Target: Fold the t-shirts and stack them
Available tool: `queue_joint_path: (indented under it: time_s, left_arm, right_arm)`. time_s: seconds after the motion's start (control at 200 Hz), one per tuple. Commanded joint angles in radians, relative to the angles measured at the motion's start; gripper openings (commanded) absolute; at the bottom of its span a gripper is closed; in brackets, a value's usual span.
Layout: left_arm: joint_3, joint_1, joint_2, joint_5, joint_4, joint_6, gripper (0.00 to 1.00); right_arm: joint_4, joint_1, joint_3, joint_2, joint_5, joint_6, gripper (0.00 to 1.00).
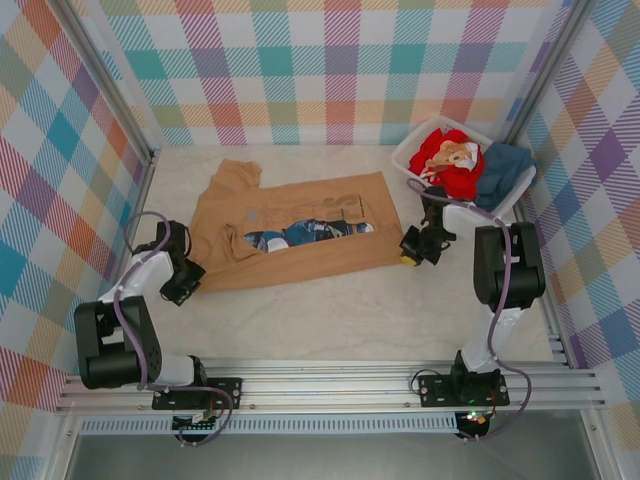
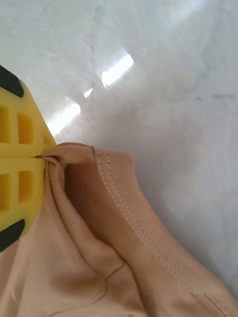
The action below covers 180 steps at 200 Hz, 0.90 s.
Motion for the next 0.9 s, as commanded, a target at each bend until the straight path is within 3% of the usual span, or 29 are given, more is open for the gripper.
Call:
queue_joint_path:
  time_s: [0.0,0.535,0.82,0.865,0.895]
  left_arm:
    - [-0.060,0.001,-0.045,-0.006,-0.099,-0.043,0.00]
    - [-0.118,-0.026,-0.133,-0.057,-0.211,-0.134,0.00]
    - [-0.142,-0.033,-0.143,-0.070,-0.219,-0.136,0.00]
    - [-0.130,-0.039,-0.148,-0.065,-0.228,-0.129,0.07]
    - [-0.117,-0.044,-0.154,-0.070,-0.243,-0.129,0.18]
  right_arm:
    - [-0.067,0.017,-0.053,-0.066,0.030,0.016,0.00]
    - [-0.230,0.100,-0.360,-0.374,0.056,0.219,0.00]
    - [-0.262,0.101,-0.439,-0.419,0.021,0.262,0.00]
    - [-0.269,0.101,-0.433,-0.425,0.029,0.262,0.15]
    - [-0.275,0.101,-0.428,-0.435,0.037,0.262,0.24]
